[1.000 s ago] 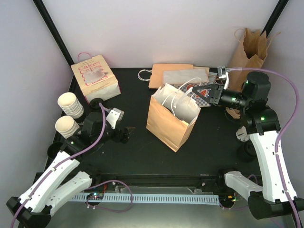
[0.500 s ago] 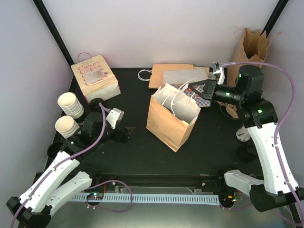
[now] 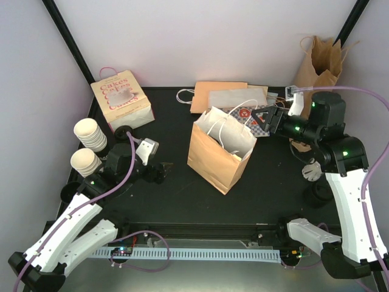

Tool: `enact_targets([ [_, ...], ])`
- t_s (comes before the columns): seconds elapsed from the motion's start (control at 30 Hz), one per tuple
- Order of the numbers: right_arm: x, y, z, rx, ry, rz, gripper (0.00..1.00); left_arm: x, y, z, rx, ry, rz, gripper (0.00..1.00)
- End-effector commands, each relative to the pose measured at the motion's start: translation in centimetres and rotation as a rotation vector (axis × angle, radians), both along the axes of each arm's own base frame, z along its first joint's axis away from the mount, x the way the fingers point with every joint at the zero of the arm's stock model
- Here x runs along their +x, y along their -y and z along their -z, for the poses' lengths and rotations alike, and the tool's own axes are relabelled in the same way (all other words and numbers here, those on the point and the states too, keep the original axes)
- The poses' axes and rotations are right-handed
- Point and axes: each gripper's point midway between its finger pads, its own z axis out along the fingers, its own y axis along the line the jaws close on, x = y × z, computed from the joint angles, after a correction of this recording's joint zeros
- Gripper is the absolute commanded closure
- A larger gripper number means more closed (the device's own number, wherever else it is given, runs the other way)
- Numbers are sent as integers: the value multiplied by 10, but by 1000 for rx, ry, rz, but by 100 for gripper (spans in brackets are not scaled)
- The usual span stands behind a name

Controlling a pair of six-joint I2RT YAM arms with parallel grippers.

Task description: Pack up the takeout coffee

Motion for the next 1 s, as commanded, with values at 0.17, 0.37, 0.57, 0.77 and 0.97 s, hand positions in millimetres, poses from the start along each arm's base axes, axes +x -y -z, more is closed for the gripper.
enact_targets([
  [0.17,9,88,10,-322,-4,443,37,2,1,-6,-8,33,13,1],
  [0.37,5,148,40,-544,-99,717,35,1,2,-7,-14,34,22,1],
  [0.57,-11,196,56,-727,-183,959,36,-1,4,-8,-23,35,34,1],
  [0.77,-11,221,87,-805,-322,1058,56,-2,4,-9,-29,42,37,1],
  [0.97,3,233,127,-781,-425,1072,67,-3,4,-11,-36,49,37,1],
])
